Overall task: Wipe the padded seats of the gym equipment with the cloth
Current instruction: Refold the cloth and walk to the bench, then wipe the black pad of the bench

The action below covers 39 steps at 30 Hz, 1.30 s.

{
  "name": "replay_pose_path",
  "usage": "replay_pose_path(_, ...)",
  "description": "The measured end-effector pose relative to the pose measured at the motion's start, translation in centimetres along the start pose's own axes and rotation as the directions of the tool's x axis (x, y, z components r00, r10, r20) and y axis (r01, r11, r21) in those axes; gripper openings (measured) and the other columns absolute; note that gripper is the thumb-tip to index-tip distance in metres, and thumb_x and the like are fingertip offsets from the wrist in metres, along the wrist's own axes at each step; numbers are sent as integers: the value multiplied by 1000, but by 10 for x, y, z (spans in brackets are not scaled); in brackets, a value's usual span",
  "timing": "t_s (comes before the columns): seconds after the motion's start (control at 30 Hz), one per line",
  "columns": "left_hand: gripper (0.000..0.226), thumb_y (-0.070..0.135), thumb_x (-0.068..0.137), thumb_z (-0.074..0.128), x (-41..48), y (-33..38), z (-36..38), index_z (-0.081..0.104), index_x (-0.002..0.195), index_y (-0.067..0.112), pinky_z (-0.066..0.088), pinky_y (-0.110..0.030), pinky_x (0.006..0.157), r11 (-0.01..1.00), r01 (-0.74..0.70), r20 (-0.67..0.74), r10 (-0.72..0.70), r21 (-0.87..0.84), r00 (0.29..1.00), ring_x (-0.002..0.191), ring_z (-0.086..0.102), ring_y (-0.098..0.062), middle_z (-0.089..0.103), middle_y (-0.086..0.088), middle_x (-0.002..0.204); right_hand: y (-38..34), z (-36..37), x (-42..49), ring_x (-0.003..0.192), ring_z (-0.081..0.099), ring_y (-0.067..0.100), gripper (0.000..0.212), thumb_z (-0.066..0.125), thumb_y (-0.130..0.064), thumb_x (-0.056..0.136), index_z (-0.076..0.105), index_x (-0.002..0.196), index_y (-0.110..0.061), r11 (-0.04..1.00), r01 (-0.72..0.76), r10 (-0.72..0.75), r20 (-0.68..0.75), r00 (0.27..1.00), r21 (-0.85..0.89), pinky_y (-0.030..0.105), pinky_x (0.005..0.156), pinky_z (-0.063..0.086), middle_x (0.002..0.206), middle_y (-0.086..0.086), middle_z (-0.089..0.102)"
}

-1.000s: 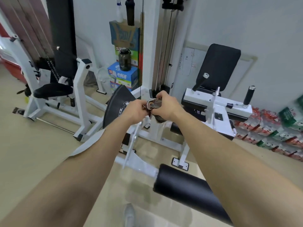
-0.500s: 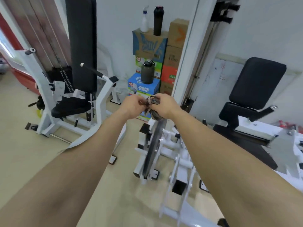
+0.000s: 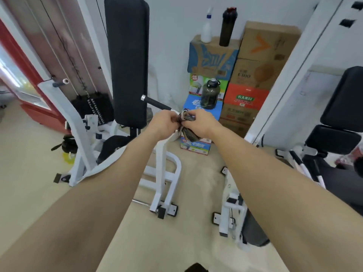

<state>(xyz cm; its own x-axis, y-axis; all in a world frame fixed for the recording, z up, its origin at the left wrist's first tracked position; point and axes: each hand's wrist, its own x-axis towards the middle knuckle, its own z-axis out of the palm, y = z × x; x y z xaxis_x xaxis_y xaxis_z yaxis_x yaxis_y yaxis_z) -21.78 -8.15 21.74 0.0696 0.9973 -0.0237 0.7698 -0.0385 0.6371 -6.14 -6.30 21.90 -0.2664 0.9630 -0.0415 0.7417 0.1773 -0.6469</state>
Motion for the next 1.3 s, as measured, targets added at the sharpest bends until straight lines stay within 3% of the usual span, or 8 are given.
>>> replay_pose_path(0.13,14,8,89,60,39,-57,-46,69,83,17,51,-31,71,997,13,-2,-14,-76,1000,77,64,-23,69,-6,79,-46,35,64,96,64,27,3,67,-29,88,64,89,-29,1000,-29,29,0,1000,3,33,77,46,97,6,72)
replay_pose_path(0.3,22,4,90,54,103,-123,-90,68,83,19,47,-17,49,977,41,-23,-47,-210,999,56,60,-14,68,-4,71,-84,73,154,92,66,22,25,73,-24,83,72,107,-20,995,-57,57,8,998,86,33,81,53,95,2,72)
replay_pose_path(0.47,20,8,92,59,188,-184,-134,73,105,14,49,-13,49,893,65,-51,-97,-446,994,67,67,-18,72,-6,87,-114,98,258,95,70,19,34,77,-17,80,72,113,-20,954,-26,27,2,1000,298,36,88,57,100,3,74)
replay_pose_path(0.57,21,13,96,60,241,-210,-166,71,113,10,39,-9,41,868,70,-60,-114,-492,992,68,65,-16,69,-5,85,-142,108,316,92,69,19,15,62,-25,93,71,104,-21,863,-100,102,24,995,495,38,90,57,96,4,72)
replay_pose_path(0.7,19,9,97,59,303,-240,-209,70,112,6,38,-8,37,838,96,-62,-152,-537,986,69,69,-18,70,-5,102,-179,121,384,81,65,21,27,46,-31,96,66,83,-20,668,-233,320,10,947,707,39,90,54,85,7,68)
replay_pose_path(0.9,21,13,95,64,392,-280,-251,65,116,9,42,-12,38,779,139,-46,-210,-611,977,77,74,-21,71,-10,105,-202,145,481,101,72,23,25,49,-28,97,68,112,-35,673,-227,266,57,962,704,39,78,61,114,2,72)
replay_pose_path(1.17,20,15,96,57,500,-326,-304,69,108,26,52,-27,66,771,92,69,-63,-630,996,78,71,-13,75,2,94,-221,157,604,100,71,21,34,74,-35,82,64,113,-25,691,-109,343,-191,920,715,48,86,60,109,3,71)
replay_pose_path(1.3,28,14,100,50,559,-347,-334,68,117,27,52,-24,70,795,39,30,-27,-605,999,89,67,-14,72,3,107,-234,121,672,104,59,13,35,65,-21,92,51,124,-28,867,-66,349,-509,786,493,21,85,49,120,-1,60)
